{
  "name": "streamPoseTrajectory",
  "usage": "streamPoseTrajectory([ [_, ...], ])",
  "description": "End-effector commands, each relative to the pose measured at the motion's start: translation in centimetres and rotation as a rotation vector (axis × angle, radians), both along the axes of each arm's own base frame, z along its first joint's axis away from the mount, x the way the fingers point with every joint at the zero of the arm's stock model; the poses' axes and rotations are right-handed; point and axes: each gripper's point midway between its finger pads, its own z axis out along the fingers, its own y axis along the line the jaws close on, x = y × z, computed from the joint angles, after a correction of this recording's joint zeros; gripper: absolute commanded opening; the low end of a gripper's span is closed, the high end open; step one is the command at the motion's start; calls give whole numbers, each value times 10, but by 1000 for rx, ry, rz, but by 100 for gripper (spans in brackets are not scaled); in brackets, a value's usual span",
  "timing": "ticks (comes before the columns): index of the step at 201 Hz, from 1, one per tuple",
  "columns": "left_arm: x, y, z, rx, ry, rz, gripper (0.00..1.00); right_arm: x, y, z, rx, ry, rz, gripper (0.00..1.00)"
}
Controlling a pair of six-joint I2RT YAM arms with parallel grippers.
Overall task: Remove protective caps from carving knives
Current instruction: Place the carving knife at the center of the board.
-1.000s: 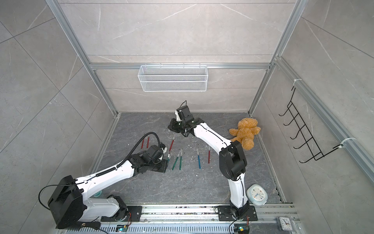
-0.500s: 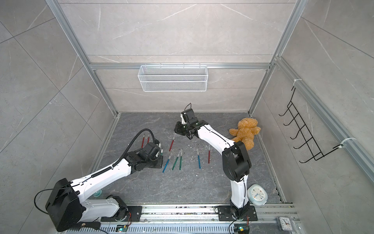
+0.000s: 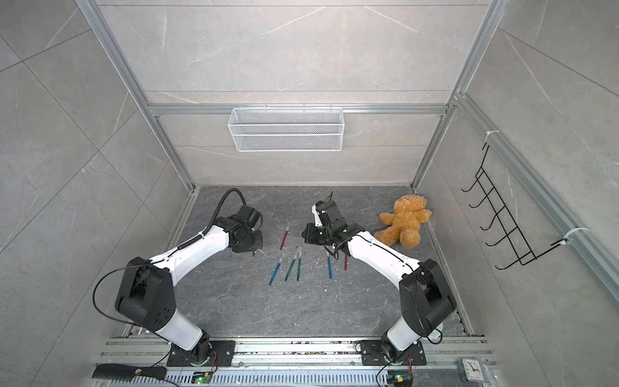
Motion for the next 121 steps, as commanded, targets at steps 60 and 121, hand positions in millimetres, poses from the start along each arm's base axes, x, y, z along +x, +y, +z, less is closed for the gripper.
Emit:
streamPoseTrajectory([
  [60,59,20,-21,136,59,-24,0,-23,20,-16,46,-56,112,0],
  [121,86,37,-44,139,97,-21,0,-28,23,-8,69,-88,128,0],
])
